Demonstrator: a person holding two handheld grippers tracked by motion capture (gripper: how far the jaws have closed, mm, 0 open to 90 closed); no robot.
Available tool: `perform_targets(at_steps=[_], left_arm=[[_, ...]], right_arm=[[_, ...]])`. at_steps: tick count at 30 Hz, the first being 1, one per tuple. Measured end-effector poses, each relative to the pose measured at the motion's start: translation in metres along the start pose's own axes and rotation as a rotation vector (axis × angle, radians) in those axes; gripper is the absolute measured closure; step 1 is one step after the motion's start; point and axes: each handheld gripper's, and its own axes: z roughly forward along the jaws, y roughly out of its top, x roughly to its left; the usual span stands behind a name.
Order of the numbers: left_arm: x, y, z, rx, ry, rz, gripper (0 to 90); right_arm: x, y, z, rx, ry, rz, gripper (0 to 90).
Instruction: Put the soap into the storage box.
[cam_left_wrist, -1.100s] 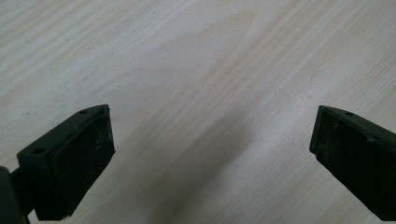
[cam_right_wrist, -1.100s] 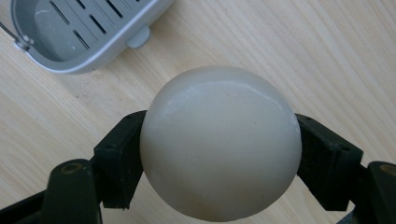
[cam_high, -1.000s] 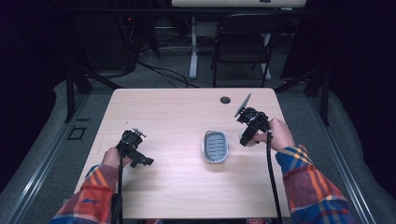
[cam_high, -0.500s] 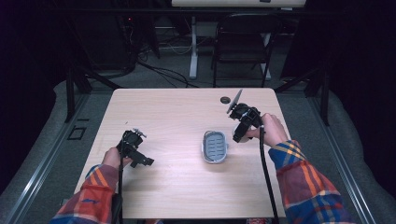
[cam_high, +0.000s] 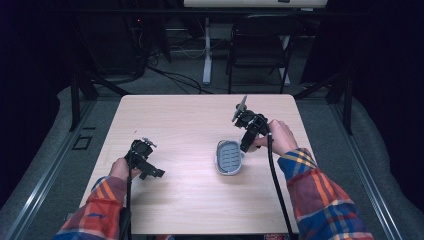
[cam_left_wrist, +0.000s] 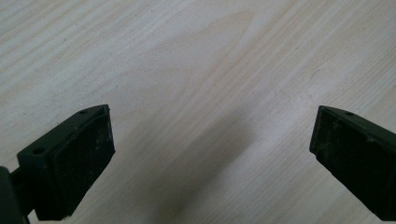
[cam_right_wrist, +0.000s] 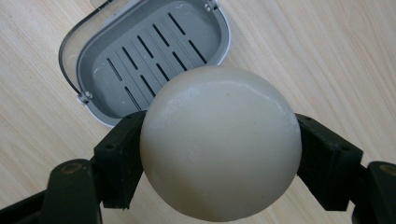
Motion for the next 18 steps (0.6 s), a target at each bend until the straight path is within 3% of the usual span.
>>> perform_targets(at_steps=[18], left_arm=[[0.0, 0.0, 0.0, -0.002, -0.001, -0.001, 0.0]], right_arm=[[0.014, 0.022, 0.007, 0.003, 0.011, -0.041, 24.3]])
